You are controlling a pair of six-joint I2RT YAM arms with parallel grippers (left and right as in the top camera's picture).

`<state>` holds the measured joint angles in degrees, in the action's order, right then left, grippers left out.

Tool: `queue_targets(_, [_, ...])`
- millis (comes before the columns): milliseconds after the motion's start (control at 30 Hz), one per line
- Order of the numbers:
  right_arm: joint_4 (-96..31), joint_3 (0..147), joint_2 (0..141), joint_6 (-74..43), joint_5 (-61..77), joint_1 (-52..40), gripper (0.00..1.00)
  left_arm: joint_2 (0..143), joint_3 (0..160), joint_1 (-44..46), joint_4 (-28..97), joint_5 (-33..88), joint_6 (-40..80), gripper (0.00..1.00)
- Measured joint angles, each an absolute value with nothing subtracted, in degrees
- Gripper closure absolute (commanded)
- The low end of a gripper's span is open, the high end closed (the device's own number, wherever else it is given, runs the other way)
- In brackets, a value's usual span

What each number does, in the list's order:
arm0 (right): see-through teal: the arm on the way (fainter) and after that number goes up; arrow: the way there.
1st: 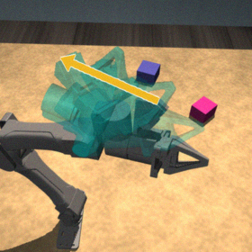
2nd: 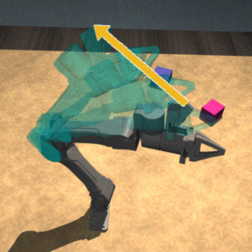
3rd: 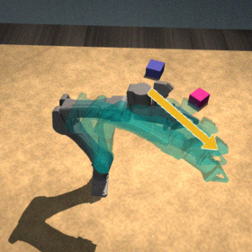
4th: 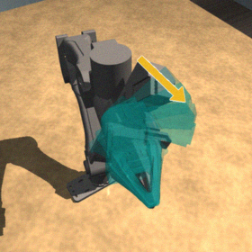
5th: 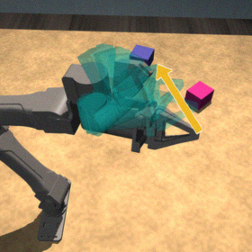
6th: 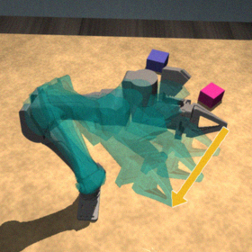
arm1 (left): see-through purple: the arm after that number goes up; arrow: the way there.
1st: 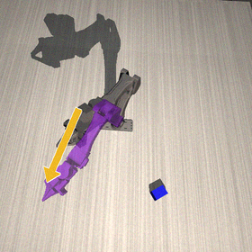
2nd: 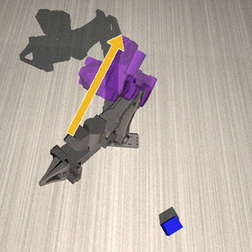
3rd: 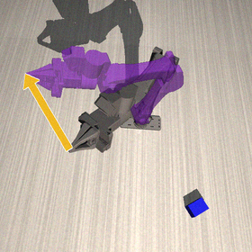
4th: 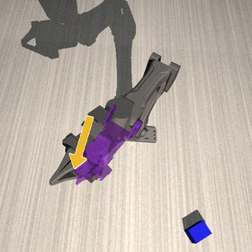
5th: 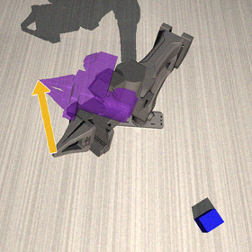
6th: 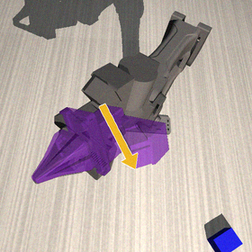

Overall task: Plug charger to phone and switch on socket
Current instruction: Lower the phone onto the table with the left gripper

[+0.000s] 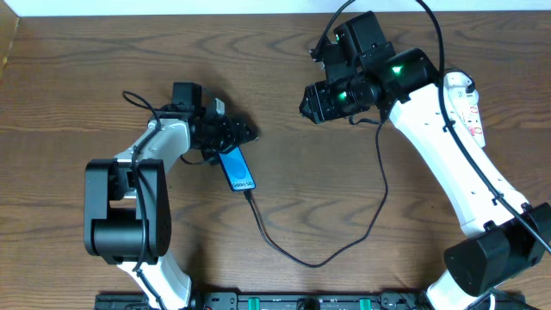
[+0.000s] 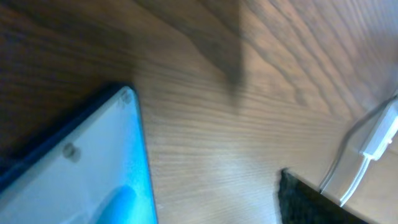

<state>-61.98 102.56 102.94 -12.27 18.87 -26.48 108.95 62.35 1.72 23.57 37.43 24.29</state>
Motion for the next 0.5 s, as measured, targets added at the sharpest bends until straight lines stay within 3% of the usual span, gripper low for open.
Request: queue_targets(500, [-62.2,102.6,102.9,-11.5,18.4,-26.5,0.47,108.0,63.0,1.7,25.6,32.7,23.3,0.09])
